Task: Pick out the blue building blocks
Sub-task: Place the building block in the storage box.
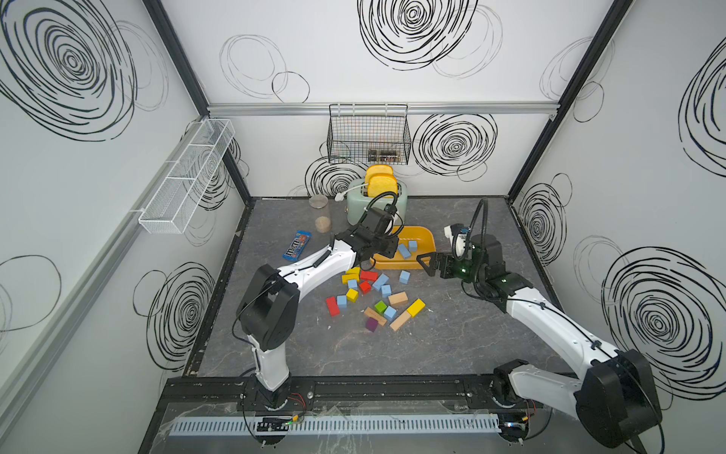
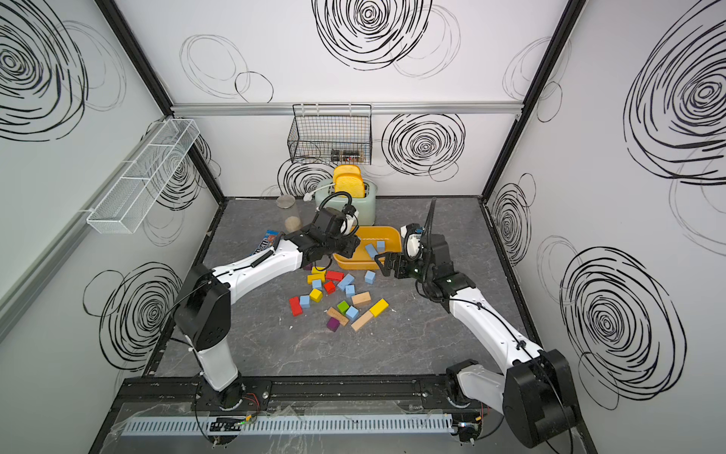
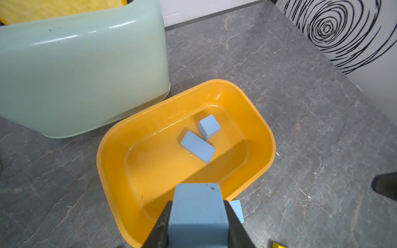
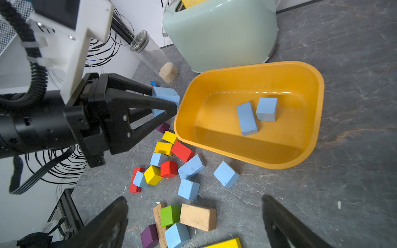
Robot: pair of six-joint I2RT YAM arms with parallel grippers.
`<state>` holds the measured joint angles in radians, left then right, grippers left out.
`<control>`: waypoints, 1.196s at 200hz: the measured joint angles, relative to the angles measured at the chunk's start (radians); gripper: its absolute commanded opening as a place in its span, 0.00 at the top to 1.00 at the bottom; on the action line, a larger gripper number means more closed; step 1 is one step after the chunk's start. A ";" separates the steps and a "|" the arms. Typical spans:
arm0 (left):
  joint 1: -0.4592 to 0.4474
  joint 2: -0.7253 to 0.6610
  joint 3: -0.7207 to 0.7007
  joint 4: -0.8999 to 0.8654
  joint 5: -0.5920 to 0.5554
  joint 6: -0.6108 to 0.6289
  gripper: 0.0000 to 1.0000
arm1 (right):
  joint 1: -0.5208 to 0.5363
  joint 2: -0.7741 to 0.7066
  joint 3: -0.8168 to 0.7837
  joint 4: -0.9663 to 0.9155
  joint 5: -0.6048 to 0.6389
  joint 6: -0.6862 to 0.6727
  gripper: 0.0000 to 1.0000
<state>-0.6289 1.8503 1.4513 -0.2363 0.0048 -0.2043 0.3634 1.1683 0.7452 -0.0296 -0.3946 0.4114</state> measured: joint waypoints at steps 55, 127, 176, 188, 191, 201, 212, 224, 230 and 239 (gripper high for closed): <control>0.021 0.106 0.049 0.008 -0.002 0.000 1.00 | -0.004 0.077 0.000 0.040 -0.005 0.008 0.02; 0.065 0.252 0.127 0.011 0.018 -0.001 0.97 | -0.005 0.183 0.022 0.066 0.001 0.001 0.02; 0.080 0.334 0.198 0.012 0.039 -0.006 0.86 | -0.005 0.225 0.037 0.069 0.008 -0.013 0.02; 0.082 0.352 0.215 0.008 0.040 -0.006 0.85 | -0.006 0.235 0.045 0.069 0.010 -0.017 0.02; 0.082 0.356 0.219 0.008 0.040 -0.006 0.84 | -0.006 0.237 0.046 0.070 0.010 -0.019 0.02; 0.083 0.372 0.233 0.008 0.040 -0.006 0.83 | -0.006 0.243 0.050 0.070 0.010 -0.023 0.02; 0.084 0.385 0.245 0.007 0.040 -0.006 0.80 | -0.006 0.251 0.053 0.070 0.012 -0.027 0.02; 0.084 0.395 0.251 0.006 0.040 -0.006 0.78 | -0.006 0.257 0.054 0.070 0.015 -0.031 0.02; 0.085 0.399 0.254 0.005 0.040 -0.006 0.77 | -0.006 0.260 0.054 0.070 0.016 -0.033 0.02; 0.085 0.404 0.260 0.003 0.040 -0.006 0.75 | -0.006 0.263 0.054 0.070 0.017 -0.034 0.02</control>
<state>-0.5438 2.2547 1.7115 -0.2329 0.0448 -0.2104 0.3573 1.4315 0.7994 0.0402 -0.3779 0.3771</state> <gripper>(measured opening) 0.343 0.977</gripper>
